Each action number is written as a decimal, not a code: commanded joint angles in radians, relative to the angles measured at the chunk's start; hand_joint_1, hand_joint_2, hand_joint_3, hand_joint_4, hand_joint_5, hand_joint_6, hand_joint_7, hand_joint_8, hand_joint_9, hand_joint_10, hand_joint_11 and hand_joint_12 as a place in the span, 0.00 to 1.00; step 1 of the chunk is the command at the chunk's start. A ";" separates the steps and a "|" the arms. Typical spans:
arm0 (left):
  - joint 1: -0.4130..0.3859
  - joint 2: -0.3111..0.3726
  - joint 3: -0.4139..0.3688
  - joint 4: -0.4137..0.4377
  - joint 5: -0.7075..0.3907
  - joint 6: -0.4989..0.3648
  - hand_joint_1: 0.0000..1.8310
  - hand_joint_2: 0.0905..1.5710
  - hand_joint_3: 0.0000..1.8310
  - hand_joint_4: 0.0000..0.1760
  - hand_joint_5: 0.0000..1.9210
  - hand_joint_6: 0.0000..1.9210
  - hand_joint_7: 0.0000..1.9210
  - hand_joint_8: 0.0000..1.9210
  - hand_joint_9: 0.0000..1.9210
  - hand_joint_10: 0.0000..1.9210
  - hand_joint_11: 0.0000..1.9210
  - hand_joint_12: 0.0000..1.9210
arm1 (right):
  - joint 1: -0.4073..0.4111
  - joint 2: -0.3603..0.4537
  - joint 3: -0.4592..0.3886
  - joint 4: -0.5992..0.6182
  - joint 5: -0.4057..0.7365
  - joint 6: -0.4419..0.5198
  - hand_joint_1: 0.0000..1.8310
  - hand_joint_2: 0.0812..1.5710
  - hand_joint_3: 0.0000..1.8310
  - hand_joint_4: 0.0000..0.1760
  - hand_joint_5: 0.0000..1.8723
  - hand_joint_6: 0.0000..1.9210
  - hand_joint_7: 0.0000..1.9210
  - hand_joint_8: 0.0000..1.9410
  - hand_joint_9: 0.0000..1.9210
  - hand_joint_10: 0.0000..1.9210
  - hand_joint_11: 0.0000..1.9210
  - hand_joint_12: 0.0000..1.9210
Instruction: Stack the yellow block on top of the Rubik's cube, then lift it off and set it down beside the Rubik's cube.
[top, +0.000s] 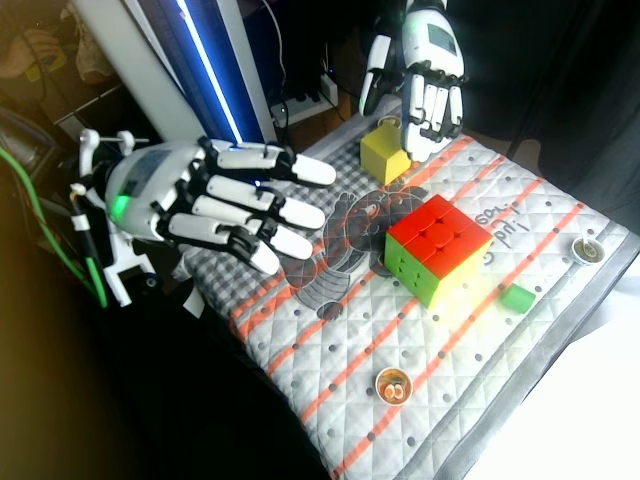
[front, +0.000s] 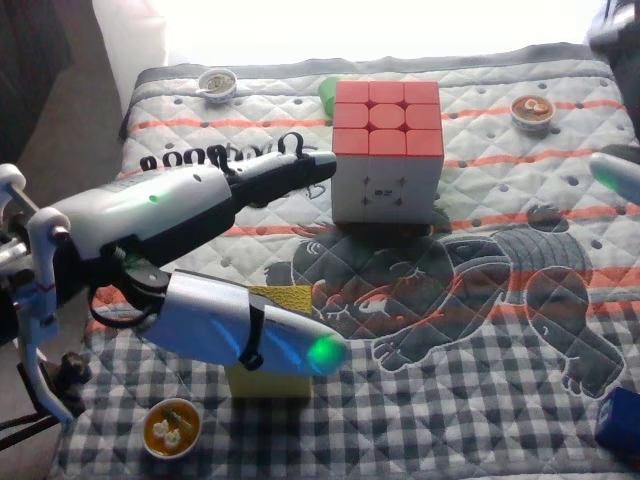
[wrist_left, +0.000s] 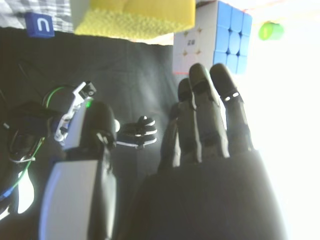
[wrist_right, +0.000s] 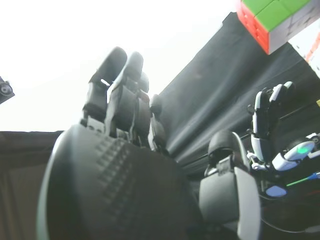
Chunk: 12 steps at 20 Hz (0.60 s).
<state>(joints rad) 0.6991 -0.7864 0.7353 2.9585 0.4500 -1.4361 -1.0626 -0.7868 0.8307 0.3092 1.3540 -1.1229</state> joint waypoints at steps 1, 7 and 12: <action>-0.013 0.001 -0.001 0.010 0.112 -0.004 0.22 0.47 0.01 0.00 0.01 0.00 0.04 0.00 0.06 0.02 0.00 0.42 | 0.009 0.001 0.005 -0.013 0.126 0.002 0.33 0.70 0.00 0.00 0.36 0.04 0.35 0.01 0.28 0.13 0.05 0.74; -0.010 0.002 -0.006 0.024 0.030 -0.003 0.27 0.47 0.00 0.06 0.06 0.00 0.11 0.01 0.13 0.02 0.00 0.61 | 0.008 0.001 0.005 -0.012 0.126 0.003 0.36 0.71 0.00 0.00 0.37 0.02 0.35 0.00 0.29 0.11 0.04 0.77; -0.013 -0.031 0.038 -0.001 -0.078 -0.004 0.32 0.45 0.00 0.00 0.09 0.00 0.13 0.00 0.12 0.01 0.00 0.53 | 0.008 0.001 0.006 -0.013 0.126 0.007 0.35 0.72 0.00 0.00 0.38 0.02 0.38 0.01 0.32 0.11 0.07 0.74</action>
<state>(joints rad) 0.6987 -0.8162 0.7746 2.9524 0.2829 -1.4361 -1.0626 -0.7868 0.8307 0.3069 1.3556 -1.1191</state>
